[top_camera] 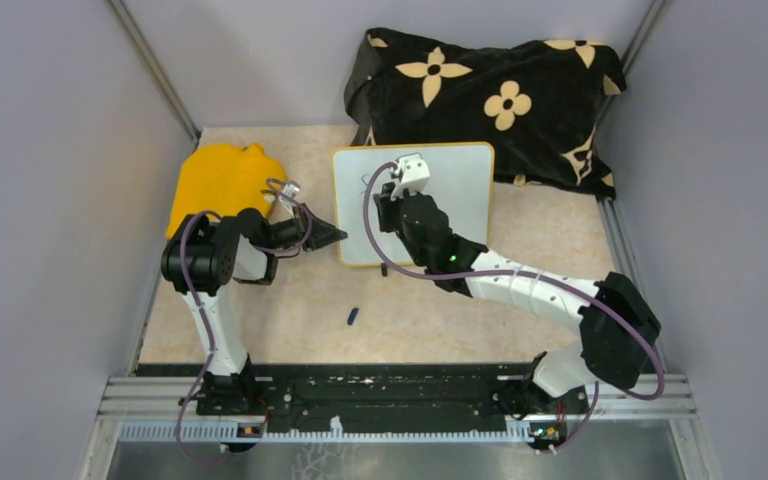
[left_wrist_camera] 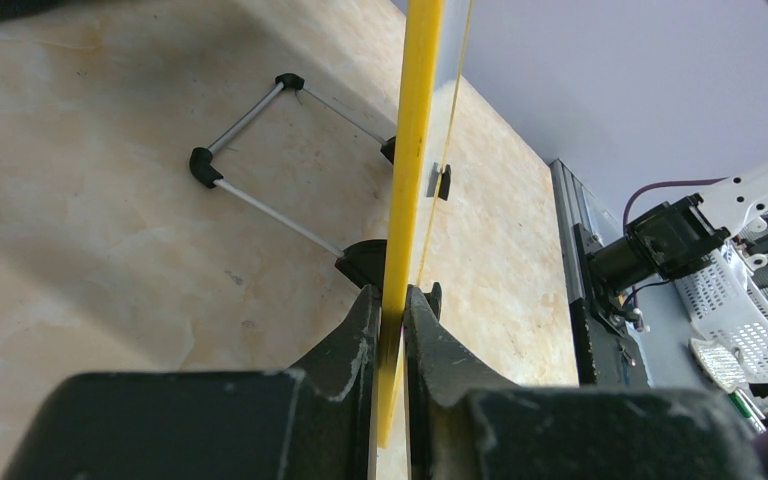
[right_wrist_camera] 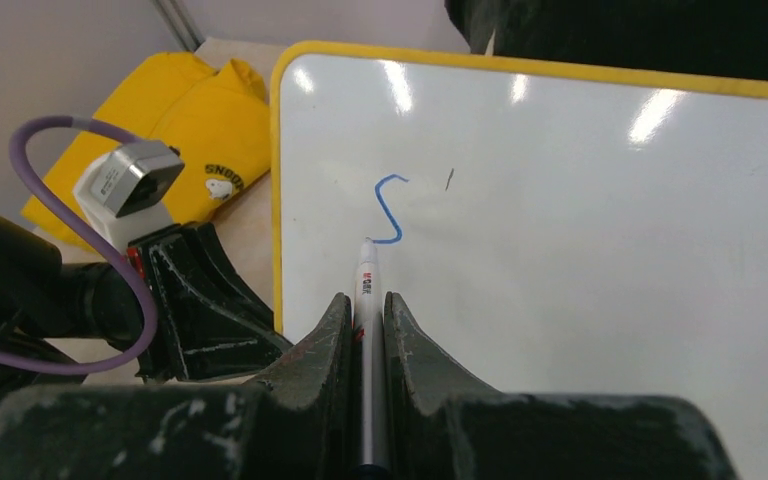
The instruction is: Write a sentence on the whiteboard
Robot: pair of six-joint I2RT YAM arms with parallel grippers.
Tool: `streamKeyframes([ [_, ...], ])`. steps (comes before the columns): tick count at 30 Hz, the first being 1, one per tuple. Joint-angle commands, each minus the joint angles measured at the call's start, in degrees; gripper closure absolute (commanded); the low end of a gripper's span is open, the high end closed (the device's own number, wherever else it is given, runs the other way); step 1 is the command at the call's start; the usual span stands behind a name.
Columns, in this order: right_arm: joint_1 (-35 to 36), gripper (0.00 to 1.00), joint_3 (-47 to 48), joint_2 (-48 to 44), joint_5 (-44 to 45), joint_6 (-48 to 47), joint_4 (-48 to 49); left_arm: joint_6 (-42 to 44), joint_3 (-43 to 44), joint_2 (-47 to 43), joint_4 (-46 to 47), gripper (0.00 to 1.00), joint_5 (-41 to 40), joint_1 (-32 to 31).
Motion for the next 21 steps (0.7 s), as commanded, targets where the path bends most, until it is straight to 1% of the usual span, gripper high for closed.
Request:
streamKeyframes([
  [1,-0.95,1.00,-0.02,-3.48,2.46,-1.67,2.47,0.34,0.54,0.49,0.44,1.00,-0.16,0.08],
  [21,-2.87,1.00,3.93,1.31,2.56,-3.02,4.03,0.31,0.54,0.42,0.52,1.00,-0.21,0.11],
])
